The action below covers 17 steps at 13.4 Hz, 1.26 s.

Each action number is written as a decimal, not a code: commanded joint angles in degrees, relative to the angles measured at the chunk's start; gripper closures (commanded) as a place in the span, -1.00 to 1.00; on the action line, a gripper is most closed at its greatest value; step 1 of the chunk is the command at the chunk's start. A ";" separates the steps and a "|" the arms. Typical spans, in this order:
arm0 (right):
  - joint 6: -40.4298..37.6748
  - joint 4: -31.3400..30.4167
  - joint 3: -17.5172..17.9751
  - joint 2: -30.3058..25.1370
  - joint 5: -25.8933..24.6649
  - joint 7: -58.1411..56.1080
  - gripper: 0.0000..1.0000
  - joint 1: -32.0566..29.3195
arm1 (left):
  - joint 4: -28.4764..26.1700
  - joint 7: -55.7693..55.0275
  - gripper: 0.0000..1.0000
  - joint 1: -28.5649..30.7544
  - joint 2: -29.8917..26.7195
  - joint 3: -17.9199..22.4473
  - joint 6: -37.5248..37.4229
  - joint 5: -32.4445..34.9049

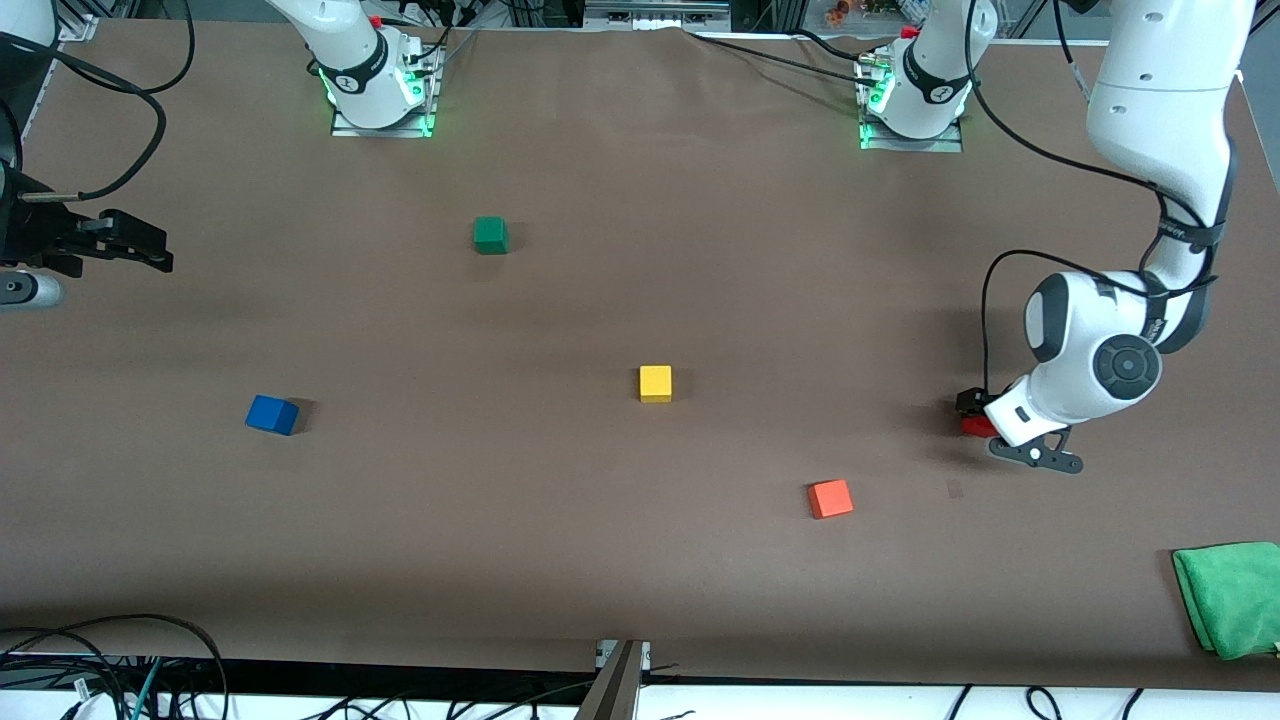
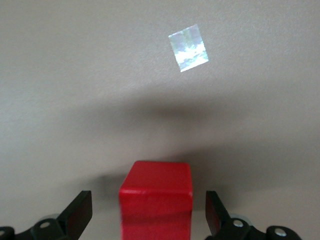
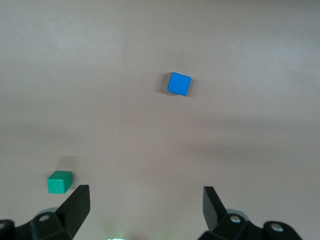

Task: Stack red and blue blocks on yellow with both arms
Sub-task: 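Close the left gripper on the red cube and lift it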

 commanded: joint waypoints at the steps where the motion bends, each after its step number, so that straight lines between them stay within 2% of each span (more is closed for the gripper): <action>1: -0.42 1.06 -0.09 0.27 0.99 -0.07 -0.99 -0.28 | 1.34 -1.46 -1.00 -0.39 0.62 0.09 0.15 1.48; 3: -0.42 1.06 -0.09 0.27 0.99 -0.07 -0.99 -0.19 | 1.34 -1.46 -1.00 -0.30 0.62 0.09 0.15 1.48; 4: -0.42 1.06 -0.09 0.27 0.99 -0.07 -0.99 -0.19 | 1.34 -1.46 -0.92 -0.30 0.53 0.09 0.15 1.56; 7: -0.51 1.06 -0.09 0.27 0.99 -0.07 -0.99 -0.19 | 1.25 -1.37 -0.07 -0.30 0.27 0.09 -0.29 1.56; 10: -0.42 1.06 -0.09 0.27 0.99 -0.07 -0.99 -0.19 | 1.25 -1.37 0.05 -0.22 -0.08 0.09 -0.64 1.56; 13: -0.42 1.06 -0.09 0.27 0.99 -0.07 -0.99 -0.19 | 1.16 -1.46 0.52 -0.13 -1.40 0.09 -1.78 1.48; 14: -0.42 1.06 -0.09 0.27 0.99 -0.07 -0.99 -0.19 | 1.42 -1.80 0.61 -0.13 -1.84 0.09 -2.83 1.48; 17: -0.42 1.06 -0.09 0.27 0.99 -0.16 -0.99 -0.28 | 2.21 -8.11 0.61 -2.84 -5.34 -0.08 -9.22 1.48</action>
